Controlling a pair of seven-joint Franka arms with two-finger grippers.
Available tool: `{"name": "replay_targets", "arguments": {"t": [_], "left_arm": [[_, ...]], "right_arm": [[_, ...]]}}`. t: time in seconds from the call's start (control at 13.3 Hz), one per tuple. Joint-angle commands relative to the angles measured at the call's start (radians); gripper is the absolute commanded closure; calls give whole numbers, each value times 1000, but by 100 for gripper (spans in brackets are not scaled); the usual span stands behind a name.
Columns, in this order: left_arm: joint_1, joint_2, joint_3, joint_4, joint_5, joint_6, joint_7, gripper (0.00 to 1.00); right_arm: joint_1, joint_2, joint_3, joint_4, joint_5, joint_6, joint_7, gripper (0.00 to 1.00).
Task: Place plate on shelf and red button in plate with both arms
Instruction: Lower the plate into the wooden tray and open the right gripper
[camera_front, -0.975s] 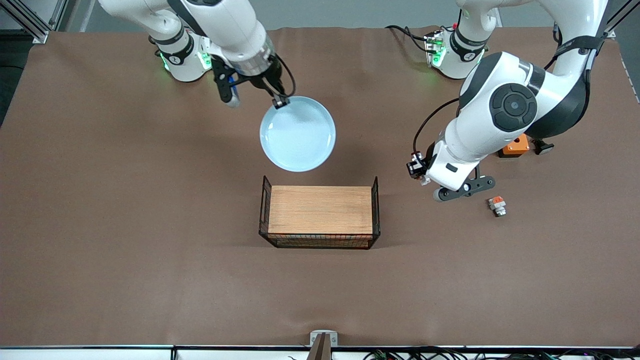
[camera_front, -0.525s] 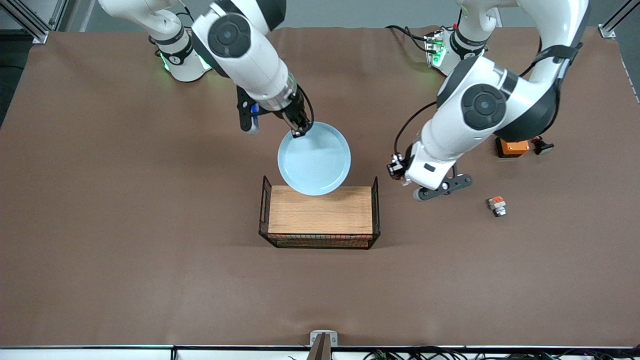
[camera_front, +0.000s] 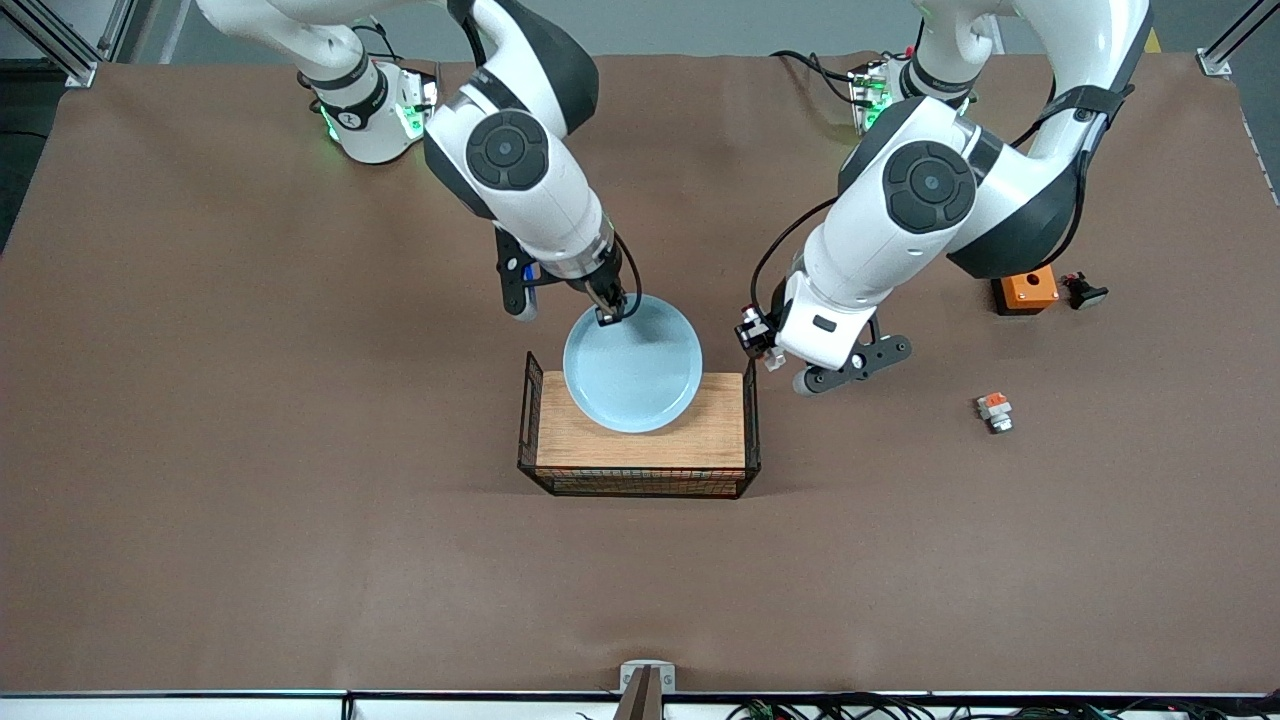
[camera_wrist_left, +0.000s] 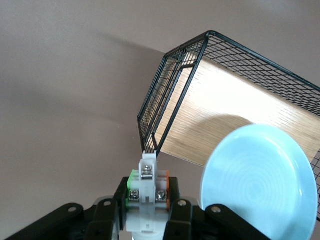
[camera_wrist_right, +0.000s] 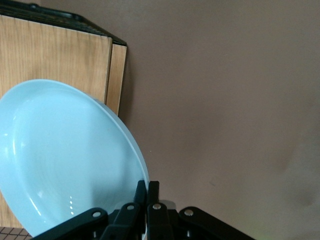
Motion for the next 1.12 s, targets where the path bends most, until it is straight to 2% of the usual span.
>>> {"name": "replay_targets", "arguments": {"t": [0.0, 0.3, 0.53, 0.6, 0.75, 0.9, 0.97, 1.05], "left_arm": [[-17, 24, 1, 36, -6, 1, -33, 100], [-20, 50, 1, 39, -6, 70, -85, 100], [-40, 77, 3, 54, -4, 102, -128, 100], [-47, 92, 4, 72, -3, 104, -144, 99], [-69, 126, 7, 105, -1, 105, -179, 99], [-81, 148, 7, 117, -1, 140, -213, 99], [-92, 157, 9, 117, 6, 157, -228, 99], [-101, 163, 9, 117, 22, 159, -231, 99]], "right_arm": [[11, 67, -4, 52, -39, 31, 17, 99], [8, 118, -4, 69, -108, 42, 11, 99], [2, 153, -7, 94, -125, 43, 8, 97], [2, 159, -7, 94, -140, 43, 8, 95], [10, 164, -7, 98, -142, 45, 11, 86], [0, 179, -7, 118, -142, 43, 20, 56], [-3, 179, -7, 121, -137, 40, 21, 32], [-3, 178, -7, 123, -137, 33, 19, 22]]}}
